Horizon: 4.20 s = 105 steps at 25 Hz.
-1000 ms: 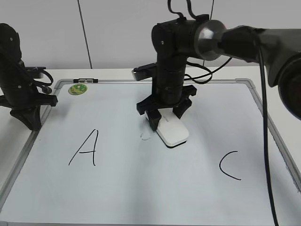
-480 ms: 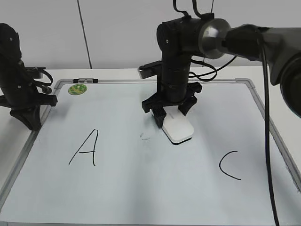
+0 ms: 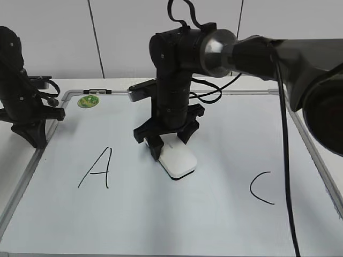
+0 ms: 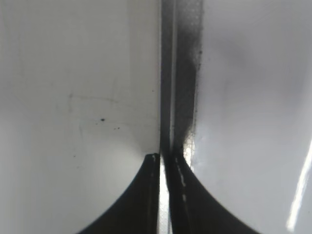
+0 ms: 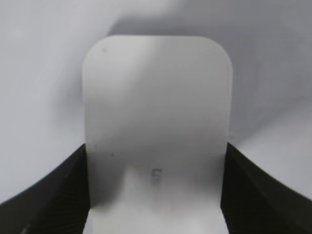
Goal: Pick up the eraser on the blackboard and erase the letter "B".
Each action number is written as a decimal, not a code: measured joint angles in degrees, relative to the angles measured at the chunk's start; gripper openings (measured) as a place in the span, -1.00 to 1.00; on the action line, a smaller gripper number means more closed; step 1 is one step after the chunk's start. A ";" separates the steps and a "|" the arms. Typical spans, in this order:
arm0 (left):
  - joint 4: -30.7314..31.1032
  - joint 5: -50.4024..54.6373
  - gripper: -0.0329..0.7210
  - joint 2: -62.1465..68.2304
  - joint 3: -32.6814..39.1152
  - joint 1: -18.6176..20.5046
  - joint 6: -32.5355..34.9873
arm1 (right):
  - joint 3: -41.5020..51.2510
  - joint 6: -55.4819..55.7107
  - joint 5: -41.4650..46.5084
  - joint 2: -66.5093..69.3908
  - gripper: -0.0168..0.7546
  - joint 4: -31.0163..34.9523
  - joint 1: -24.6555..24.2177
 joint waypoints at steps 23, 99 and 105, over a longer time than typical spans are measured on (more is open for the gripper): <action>-0.47 -0.05 -0.87 0.00 0.00 0.00 0.10 | 0.00 3.42 -0.10 0.02 0.42 -3.43 -2.06; -0.71 -0.08 -0.87 0.00 0.00 0.00 0.10 | 32.77 2.15 -8.98 -19.41 0.47 0.17 -33.11; -0.71 -0.08 -0.87 0.00 0.00 0.00 0.10 | 32.66 2.67 -8.87 -19.31 0.66 -0.72 -33.11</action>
